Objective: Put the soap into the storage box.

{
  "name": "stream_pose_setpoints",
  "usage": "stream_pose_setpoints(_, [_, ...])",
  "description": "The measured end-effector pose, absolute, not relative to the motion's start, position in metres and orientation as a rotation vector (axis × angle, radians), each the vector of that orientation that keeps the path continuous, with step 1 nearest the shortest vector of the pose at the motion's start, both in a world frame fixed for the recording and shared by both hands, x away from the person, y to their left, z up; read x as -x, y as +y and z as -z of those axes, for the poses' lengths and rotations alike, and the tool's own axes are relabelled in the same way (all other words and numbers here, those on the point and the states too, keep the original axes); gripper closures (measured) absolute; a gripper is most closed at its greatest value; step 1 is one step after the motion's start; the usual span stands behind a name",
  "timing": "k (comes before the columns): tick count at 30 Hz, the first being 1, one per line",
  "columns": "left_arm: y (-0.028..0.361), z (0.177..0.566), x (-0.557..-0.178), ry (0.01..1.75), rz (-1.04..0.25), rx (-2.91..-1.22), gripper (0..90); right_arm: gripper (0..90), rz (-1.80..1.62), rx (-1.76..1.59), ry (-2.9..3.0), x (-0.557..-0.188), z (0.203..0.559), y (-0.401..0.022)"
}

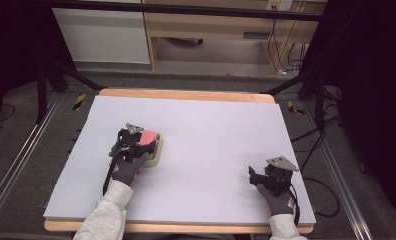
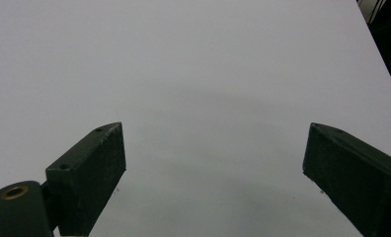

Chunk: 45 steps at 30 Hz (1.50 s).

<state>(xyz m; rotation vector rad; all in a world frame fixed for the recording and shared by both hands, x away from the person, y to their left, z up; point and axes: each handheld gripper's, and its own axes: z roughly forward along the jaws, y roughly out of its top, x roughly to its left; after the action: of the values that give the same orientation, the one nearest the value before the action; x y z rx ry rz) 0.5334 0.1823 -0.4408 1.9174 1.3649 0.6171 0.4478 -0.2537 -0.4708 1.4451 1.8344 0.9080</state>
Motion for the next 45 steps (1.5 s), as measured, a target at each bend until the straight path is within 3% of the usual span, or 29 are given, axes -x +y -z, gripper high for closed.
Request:
stream_pose_setpoints(35, [0.179, 0.459, -0.535, 1.388, -0.594, -1.966, 36.7, 9.2, -0.903, -1.444, 1.831, -0.447, 0.471, -0.253])
stream_pose_setpoints(39, [0.180, 0.455, -0.533, 1.375, -0.597, -1.942, 31.0, 9.1, -0.905, -1.444, 1.829, -0.447, 0.471, -0.253])
stream_pose_setpoints(45, [0.181, 0.440, -0.526, 1.354, -0.629, -1.905, 29.5, 9.1, -0.908, -1.447, 1.824, -0.447, 0.470, -0.254])
